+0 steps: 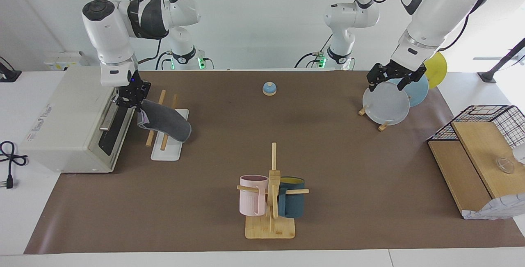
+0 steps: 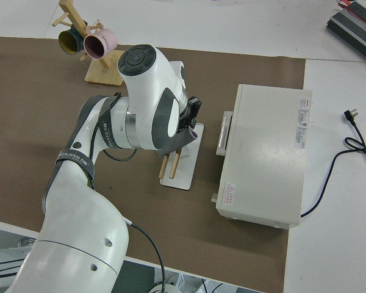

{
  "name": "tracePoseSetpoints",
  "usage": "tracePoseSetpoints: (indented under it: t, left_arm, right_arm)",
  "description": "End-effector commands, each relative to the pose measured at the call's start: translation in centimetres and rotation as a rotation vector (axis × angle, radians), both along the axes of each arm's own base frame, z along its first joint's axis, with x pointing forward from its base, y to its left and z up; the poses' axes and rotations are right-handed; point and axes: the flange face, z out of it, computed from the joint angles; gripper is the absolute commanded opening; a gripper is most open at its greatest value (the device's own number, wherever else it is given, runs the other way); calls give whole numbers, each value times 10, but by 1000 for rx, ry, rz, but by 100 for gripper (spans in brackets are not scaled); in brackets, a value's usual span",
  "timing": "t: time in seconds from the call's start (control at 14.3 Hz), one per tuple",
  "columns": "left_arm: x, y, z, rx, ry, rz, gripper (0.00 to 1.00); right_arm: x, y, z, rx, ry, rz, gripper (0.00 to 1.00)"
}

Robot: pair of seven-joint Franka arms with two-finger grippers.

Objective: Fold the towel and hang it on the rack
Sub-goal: 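Open the right gripper and draw it back from the towel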

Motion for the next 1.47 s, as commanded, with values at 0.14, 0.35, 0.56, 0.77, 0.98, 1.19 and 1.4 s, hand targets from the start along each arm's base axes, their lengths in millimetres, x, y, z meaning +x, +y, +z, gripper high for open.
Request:
tracePoseSetpoints:
  t: [0.14,0.35,0.56,0.77,0.98,1.19,1.4]
  left_arm:
    - [-4,3,6,13,-4,-13,100]
    - [-4,5,8,12,-10,-7,100]
    - [-4,4,8,10,-13,-6,100]
    - [-4,5,7,11,-10,-6,100]
    - [-4,6,7,11,-8,-2,100]
    - [-4,7,7,11,-8,0,100]
    - [-3,9,7,11,-8,4,100]
  right_arm:
    - [-10,-1,1,-10,-9,-20,66]
    - [-6,4,6,-10,-15,-18,100]
    - [1,19,25,0,-37,-64,100]
    - [12,29,56,6,-24,-189,100]
    - [27,30,85,8,-4,-368,100]
    - [37,24,109,80,62,-608,100]
    - [38,18,133,49,103,-818,100]
